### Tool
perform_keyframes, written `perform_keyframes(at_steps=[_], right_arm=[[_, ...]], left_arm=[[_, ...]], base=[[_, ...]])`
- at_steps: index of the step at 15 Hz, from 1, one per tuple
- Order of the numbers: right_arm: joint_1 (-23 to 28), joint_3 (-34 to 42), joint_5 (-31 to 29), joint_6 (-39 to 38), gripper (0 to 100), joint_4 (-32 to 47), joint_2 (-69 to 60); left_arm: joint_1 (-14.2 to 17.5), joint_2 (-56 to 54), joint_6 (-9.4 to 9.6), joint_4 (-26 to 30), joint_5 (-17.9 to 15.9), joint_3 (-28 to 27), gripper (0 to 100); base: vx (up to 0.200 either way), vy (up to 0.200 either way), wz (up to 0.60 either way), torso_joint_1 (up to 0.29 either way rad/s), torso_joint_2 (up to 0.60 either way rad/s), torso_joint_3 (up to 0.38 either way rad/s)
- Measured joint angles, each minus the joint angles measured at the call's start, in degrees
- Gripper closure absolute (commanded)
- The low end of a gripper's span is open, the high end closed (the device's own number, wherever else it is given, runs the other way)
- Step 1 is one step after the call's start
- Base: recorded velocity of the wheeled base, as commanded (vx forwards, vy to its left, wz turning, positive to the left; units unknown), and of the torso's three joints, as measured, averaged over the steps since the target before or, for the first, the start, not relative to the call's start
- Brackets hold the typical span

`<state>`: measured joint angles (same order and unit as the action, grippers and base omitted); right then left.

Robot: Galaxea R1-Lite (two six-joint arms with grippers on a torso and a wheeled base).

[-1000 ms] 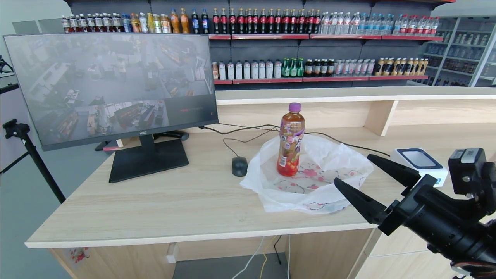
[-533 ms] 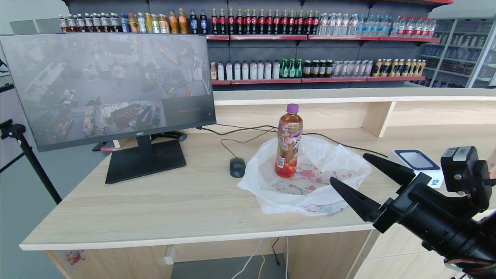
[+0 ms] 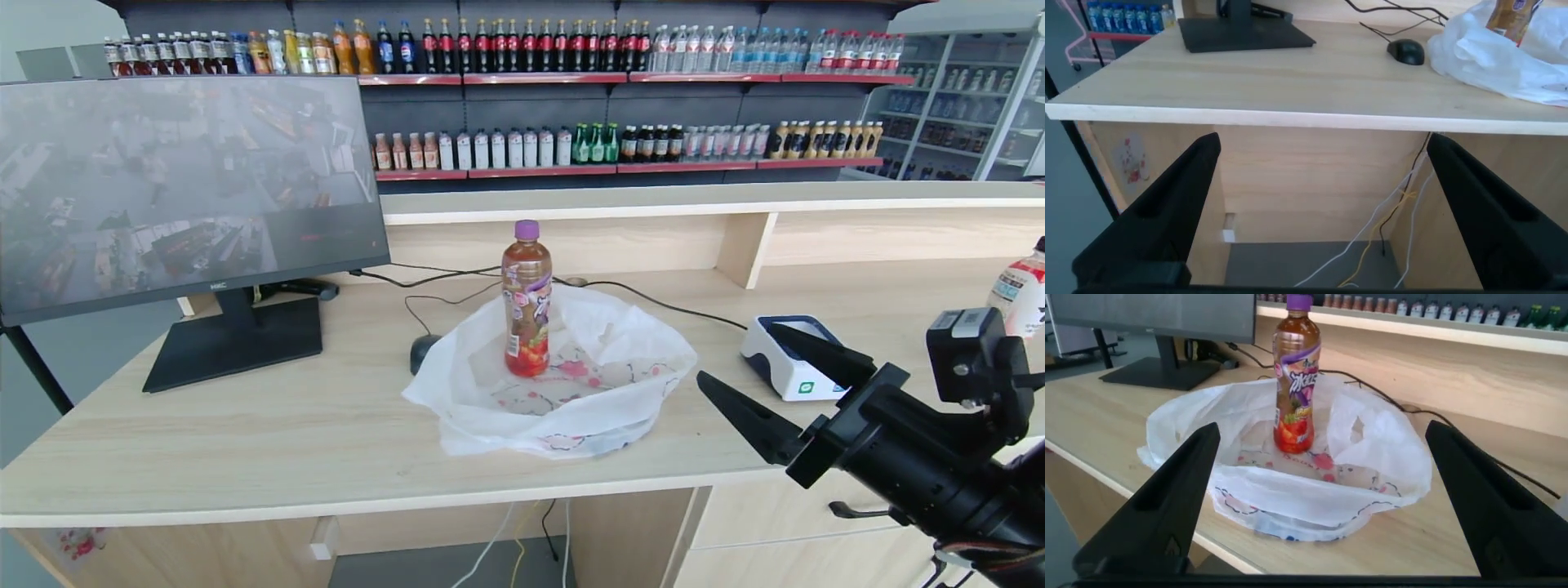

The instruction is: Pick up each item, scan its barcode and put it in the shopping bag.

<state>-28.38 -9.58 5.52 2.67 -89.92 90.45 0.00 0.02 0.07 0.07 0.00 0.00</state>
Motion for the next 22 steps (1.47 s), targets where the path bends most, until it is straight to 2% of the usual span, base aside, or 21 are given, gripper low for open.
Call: perform_keyframes(at_steps=[22], right_arm=[[2.0,-1.8,0.0,0.0,0,0.0,1.8]], left_arm=[[0.0,0.0,-0.29,0.0,0.0,0.0,0]], base=[[0.0,-0.2,0.0,0.002,0.0,0.003]])
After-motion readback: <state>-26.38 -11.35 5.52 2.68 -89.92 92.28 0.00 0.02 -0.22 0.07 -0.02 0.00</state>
